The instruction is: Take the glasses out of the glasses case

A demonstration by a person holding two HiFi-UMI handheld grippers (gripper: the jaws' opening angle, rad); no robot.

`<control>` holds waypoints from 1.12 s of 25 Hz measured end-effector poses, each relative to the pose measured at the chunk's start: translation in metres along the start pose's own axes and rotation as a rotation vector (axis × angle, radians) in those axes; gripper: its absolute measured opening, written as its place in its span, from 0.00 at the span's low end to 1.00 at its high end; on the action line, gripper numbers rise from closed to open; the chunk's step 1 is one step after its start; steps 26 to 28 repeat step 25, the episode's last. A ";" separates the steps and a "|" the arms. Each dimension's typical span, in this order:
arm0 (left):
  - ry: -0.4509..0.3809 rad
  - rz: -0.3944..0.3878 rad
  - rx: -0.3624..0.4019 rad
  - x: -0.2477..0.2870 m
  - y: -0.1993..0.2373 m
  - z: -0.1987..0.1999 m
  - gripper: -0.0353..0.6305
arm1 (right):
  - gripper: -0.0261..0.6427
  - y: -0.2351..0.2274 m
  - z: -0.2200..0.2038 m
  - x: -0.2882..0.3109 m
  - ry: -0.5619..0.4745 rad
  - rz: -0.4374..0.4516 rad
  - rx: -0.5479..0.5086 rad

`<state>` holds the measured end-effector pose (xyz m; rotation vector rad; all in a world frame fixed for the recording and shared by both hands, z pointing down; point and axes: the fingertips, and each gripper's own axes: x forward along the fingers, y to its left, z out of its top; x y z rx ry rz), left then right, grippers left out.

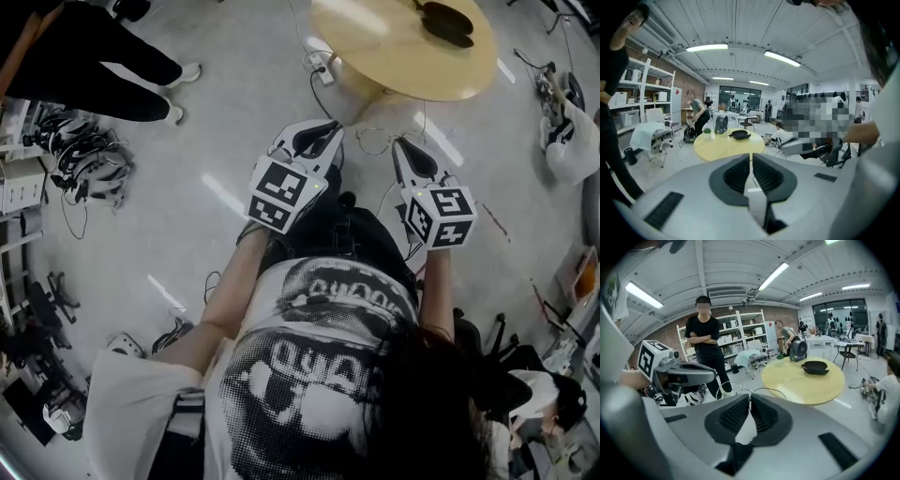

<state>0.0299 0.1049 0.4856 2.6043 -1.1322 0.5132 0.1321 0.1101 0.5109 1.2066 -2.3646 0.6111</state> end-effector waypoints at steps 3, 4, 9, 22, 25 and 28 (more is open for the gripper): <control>-0.008 -0.002 -0.006 0.001 -0.005 -0.001 0.09 | 0.06 0.000 -0.004 -0.003 0.006 0.000 -0.009; -0.005 0.002 -0.005 -0.001 -0.005 -0.003 0.09 | 0.06 0.002 -0.005 -0.002 0.007 0.006 -0.010; 0.001 0.011 -0.010 -0.001 -0.008 -0.008 0.09 | 0.06 0.003 -0.012 -0.002 0.019 0.019 -0.016; 0.002 0.011 -0.001 0.003 -0.010 -0.003 0.09 | 0.06 0.000 -0.011 -0.002 0.016 0.021 -0.013; 0.016 0.005 0.001 0.006 -0.010 -0.006 0.09 | 0.06 -0.001 -0.012 -0.001 0.016 0.022 0.000; 0.016 0.005 0.001 0.006 -0.010 -0.006 0.09 | 0.06 -0.001 -0.012 -0.001 0.016 0.022 0.000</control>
